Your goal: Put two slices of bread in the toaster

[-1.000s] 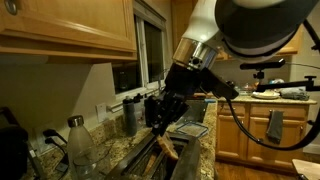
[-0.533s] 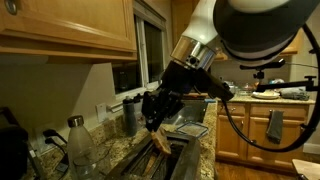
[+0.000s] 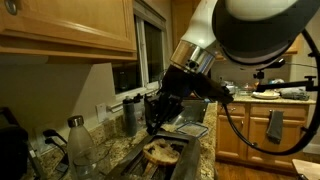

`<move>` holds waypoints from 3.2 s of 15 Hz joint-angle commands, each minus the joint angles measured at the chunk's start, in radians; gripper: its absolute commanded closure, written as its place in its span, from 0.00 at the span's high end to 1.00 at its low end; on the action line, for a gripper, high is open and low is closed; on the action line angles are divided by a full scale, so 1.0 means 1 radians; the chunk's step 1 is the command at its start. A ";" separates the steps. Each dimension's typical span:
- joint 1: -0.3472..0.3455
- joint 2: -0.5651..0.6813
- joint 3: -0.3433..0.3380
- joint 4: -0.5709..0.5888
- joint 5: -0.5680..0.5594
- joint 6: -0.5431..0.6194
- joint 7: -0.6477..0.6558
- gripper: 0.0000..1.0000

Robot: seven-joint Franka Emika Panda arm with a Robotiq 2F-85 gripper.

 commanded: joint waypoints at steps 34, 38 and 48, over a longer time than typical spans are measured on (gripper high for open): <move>-0.047 0.140 0.027 0.006 -0.067 0.151 0.081 1.00; -0.049 0.149 0.026 0.007 -0.071 0.160 0.085 0.99; -0.055 0.159 0.024 0.013 -0.071 0.162 0.087 0.23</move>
